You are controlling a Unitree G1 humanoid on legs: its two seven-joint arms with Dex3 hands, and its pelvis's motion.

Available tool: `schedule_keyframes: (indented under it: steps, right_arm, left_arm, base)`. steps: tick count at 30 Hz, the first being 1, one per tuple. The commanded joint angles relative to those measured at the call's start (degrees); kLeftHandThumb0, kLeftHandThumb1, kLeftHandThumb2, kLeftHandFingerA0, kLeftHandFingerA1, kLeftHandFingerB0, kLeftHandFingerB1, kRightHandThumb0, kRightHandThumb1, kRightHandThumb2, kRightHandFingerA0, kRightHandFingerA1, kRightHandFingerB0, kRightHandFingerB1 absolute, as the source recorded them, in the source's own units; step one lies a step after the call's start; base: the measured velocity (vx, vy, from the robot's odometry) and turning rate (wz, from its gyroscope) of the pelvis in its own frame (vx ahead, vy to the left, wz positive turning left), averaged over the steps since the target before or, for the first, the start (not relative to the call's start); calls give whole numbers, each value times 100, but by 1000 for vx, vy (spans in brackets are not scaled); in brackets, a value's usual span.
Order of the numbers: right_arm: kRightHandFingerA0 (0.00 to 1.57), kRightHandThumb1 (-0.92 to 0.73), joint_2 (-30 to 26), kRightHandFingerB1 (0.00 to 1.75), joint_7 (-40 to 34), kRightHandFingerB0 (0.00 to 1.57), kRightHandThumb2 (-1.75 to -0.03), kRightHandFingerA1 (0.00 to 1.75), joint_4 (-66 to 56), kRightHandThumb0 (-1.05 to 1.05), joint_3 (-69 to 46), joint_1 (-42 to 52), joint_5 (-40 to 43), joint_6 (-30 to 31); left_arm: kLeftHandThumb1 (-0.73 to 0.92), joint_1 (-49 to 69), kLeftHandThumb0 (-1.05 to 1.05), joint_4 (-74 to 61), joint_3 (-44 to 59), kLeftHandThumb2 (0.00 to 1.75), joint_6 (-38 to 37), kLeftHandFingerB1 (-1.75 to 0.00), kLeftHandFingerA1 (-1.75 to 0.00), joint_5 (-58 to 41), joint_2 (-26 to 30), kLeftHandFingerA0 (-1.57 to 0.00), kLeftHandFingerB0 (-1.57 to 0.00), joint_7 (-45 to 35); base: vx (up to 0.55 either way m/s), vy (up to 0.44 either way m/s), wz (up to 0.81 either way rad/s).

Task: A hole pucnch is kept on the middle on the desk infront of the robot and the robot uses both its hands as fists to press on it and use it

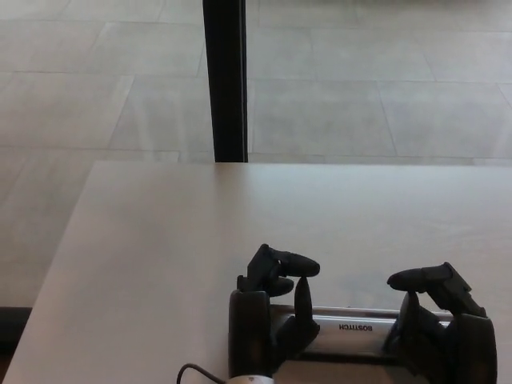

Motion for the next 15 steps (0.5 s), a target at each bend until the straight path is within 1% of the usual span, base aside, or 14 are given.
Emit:
schedule_keyframes:
  steps: [1,2,3,4,5,6,7,8,9,10,11,13,14,15]
  right_arm:
    - [90,-71,-249,170,-1435,76,-75,175,2481,-45,-314,-95,-1032,-1313]
    - [88,-71,-150,160,-1292,75,-68,175,2546,-45,-409,-141,-799,-1304]
    - [88,-71,-51,160,-1165,75,-68,175,2525,-45,-500,-161,-583,-1190]
    - [88,-70,-24,161,-1348,71,-66,175,2573,-40,-490,-208,-693,-1226]
    - [83,-69,13,159,-1418,71,-61,174,2621,-45,-502,-258,-698,-1161]
    - [86,-61,207,119,-954,79,-63,156,2601,-47,-693,-292,-126,-1094]
    - [86,-61,321,102,-676,81,-62,147,2644,-46,-866,-366,274,-999]
    - [84,-59,616,86,-131,84,-60,133,2425,-43,-1193,-390,1168,-677]
    - [96,-45,683,91,2,77,-90,121,2402,-47,-1208,-362,1191,-817]
    - [96,-45,697,91,25,77,-90,121,2433,-47,-1248,-377,1183,-840]
    - [82,-60,723,94,100,79,-61,141,2425,-44,-1284,-381,1190,-853]
    - [82,-64,643,98,-115,79,-63,147,2681,-42,-1220,-405,704,-1402]
    - [82,-66,521,116,-314,76,-65,155,2770,-48,-1134,-386,316,-1478]
    - [110,-51,363,114,-757,87,-93,131,2834,-58,-989,-375,-256,-1541]
  left_arm:
    - [83,-193,-27,2149,-698,87,-316,-158,-175,1832,-1258,-84,-53,2272]
    - [80,-300,-26,2227,-861,89,-280,-160,-175,2003,-1150,-84,-53,2279]
    - [80,-374,-26,2296,-970,89,-250,-160,-175,2110,-1098,-84,-53,2313]
    - [77,-428,-26,2360,-1077,91,-307,-160,-175,2192,-1039,-86,-54,2272]
    - [75,-432,-26,2348,-1176,96,-298,-155,-175,2231,-979,-87,-53,2135]
    - [72,-479,-26,2396,-1309,94,-381,-146,-175,2363,-891,-87,-62,2136]
    - [71,-524,-27,2432,-1379,95,-385,-148,-175,2428,-862,-86,-62,2180]
    - [71,-518,-27,2431,-1410,94,-386,-146,-175,2443,-844,-86,-62,2186]
    - [74,-531,-27,2473,-1451,89,-372,-146,-175,2478,-844,-83,-64,2283]
    - [74,-548,-27,2509,-1464,89,-388,-146,-175,2476,-849,-83,-64,2306]
    - [75,-563,-26,2557,-1478,88,-434,-148,-175,2477,-850,-83,-62,2340]
    - [76,-561,-25,2597,-1489,85,-575,-149,-175,2465,-830,-80,-61,2335]
    - [76,-558,-26,2642,-1491,85,-664,-148,-175,2464,-835,-79,-61,2360]
    - [77,-556,-26,2654,-1485,86,-704,-148,-175,2469,-840,-81,-62,2400]
  base:
    - [0,0,0]
    - [0,0,0]
    - [0,0,0]
    - [0,0,0]
    - [0,0,0]
    - [0,0,0]
    - [0,0,0]
    - [0,0,0]
    - [0,0,0]
    - [0,0,0]
    - [0,0,0]
    - [0,0,0]
    - [0,0,0]
    - [0,0,0]
